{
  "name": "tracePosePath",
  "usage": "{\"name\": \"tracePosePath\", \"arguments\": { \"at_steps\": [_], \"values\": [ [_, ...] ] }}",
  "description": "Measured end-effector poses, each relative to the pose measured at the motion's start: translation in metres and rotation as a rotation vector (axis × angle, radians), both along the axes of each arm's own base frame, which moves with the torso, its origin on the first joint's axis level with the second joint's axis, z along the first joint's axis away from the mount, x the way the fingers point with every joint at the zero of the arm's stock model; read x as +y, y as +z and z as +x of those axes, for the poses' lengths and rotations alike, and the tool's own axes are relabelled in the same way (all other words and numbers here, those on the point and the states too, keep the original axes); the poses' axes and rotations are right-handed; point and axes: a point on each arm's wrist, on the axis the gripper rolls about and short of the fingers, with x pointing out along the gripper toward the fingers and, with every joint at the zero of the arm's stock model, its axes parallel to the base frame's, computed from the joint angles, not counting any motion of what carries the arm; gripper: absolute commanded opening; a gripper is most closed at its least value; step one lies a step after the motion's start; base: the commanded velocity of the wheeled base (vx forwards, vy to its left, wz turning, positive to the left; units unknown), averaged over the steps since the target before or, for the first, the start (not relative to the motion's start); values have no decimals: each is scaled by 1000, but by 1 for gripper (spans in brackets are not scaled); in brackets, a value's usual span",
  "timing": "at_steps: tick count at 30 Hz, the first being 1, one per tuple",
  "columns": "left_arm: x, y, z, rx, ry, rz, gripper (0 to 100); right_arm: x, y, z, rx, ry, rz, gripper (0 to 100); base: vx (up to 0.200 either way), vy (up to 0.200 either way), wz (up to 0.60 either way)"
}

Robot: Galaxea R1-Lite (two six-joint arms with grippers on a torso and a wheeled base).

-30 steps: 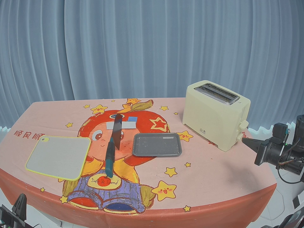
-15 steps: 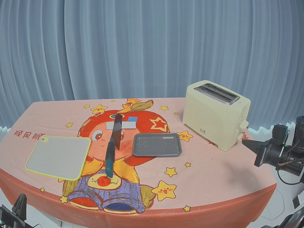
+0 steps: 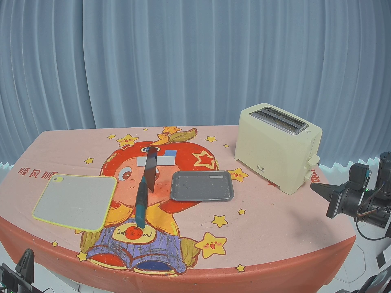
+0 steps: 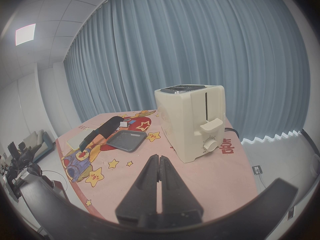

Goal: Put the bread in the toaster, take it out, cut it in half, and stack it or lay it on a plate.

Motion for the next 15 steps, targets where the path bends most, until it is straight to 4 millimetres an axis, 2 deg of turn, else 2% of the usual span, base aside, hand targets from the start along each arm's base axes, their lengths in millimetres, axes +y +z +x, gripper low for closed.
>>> {"name": "tracePosePath", "arguments": {
  "at_steps": [15],
  "values": [
    [0,0,0,0,0,0,0,1,-3,-2,11,10,-6,0,0,0,0]
  ]
}}
